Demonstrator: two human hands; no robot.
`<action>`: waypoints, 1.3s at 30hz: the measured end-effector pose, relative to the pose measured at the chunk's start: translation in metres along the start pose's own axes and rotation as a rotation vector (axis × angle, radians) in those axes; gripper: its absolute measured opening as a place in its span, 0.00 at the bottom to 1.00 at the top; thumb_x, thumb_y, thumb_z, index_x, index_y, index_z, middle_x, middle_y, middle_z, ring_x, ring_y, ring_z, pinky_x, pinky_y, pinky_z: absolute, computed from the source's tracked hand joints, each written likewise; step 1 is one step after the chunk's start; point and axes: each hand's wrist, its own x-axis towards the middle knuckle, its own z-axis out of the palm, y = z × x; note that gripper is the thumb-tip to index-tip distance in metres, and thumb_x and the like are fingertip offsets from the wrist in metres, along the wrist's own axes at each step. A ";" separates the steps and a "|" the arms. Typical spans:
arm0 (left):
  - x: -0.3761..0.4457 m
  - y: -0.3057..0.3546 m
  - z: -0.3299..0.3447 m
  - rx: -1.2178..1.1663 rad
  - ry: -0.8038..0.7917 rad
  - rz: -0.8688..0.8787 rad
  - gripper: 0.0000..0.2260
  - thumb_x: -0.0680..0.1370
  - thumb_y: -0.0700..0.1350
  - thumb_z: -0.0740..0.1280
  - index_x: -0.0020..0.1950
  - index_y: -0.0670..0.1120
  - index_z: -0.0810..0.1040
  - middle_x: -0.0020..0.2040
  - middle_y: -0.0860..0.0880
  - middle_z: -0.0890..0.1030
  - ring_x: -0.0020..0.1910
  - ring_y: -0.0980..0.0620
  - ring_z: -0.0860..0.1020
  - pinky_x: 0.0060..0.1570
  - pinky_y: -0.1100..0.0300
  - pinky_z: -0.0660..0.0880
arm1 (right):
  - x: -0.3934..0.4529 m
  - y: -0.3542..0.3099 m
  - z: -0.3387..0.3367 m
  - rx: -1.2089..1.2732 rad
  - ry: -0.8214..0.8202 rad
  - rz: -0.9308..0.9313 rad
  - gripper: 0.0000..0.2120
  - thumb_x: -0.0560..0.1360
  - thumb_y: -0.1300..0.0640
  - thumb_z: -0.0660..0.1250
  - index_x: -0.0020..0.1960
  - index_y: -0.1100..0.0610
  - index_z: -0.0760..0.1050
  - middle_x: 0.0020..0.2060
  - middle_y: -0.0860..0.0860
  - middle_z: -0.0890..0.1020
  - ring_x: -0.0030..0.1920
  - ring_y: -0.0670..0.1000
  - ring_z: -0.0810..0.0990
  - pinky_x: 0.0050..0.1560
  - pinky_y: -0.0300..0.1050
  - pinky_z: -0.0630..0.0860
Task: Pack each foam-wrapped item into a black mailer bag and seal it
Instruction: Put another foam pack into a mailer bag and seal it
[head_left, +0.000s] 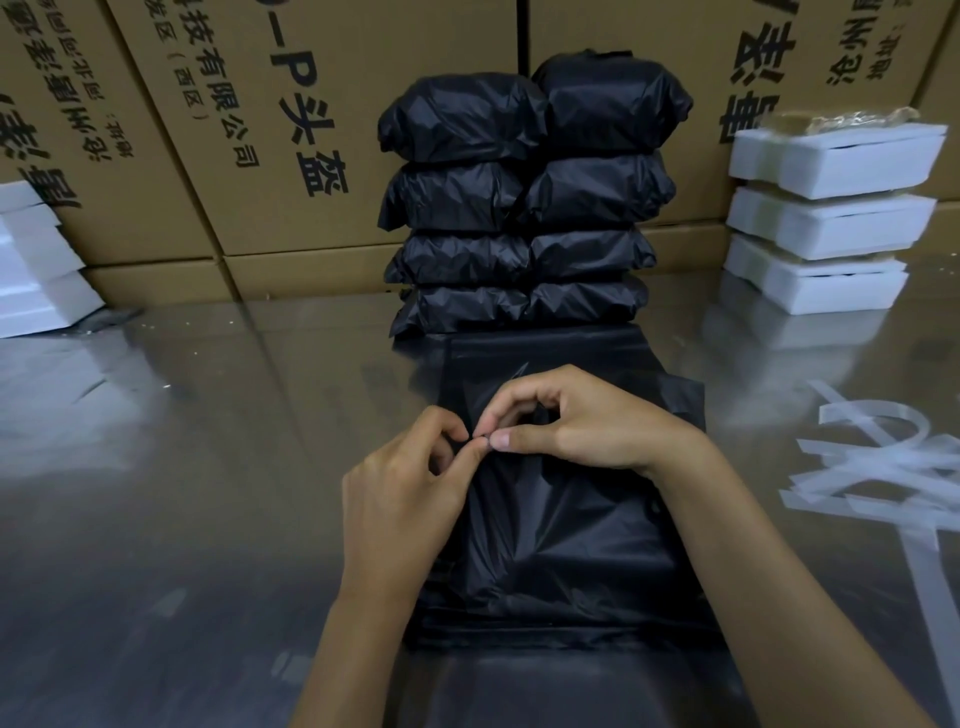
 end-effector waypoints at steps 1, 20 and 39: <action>-0.001 0.000 0.001 0.001 -0.002 -0.004 0.09 0.73 0.58 0.71 0.42 0.56 0.74 0.31 0.57 0.76 0.36 0.57 0.77 0.29 0.66 0.64 | 0.000 0.000 0.001 -0.005 0.001 0.000 0.05 0.77 0.64 0.71 0.53 0.61 0.83 0.48 0.53 0.86 0.52 0.48 0.84 0.61 0.42 0.78; 0.000 0.001 0.004 -0.047 -0.032 0.082 0.06 0.76 0.49 0.73 0.46 0.56 0.76 0.33 0.57 0.76 0.28 0.58 0.72 0.27 0.64 0.67 | 0.002 -0.001 0.002 0.019 0.057 -0.054 0.02 0.76 0.65 0.71 0.49 0.62 0.81 0.45 0.54 0.84 0.49 0.48 0.83 0.56 0.42 0.77; 0.012 -0.009 0.001 -0.711 -0.262 -0.336 0.11 0.78 0.46 0.69 0.36 0.53 0.74 0.31 0.42 0.72 0.24 0.53 0.68 0.21 0.62 0.68 | 0.009 0.000 0.010 -0.075 0.270 0.039 0.06 0.78 0.64 0.68 0.44 0.55 0.77 0.42 0.45 0.80 0.45 0.44 0.79 0.53 0.39 0.75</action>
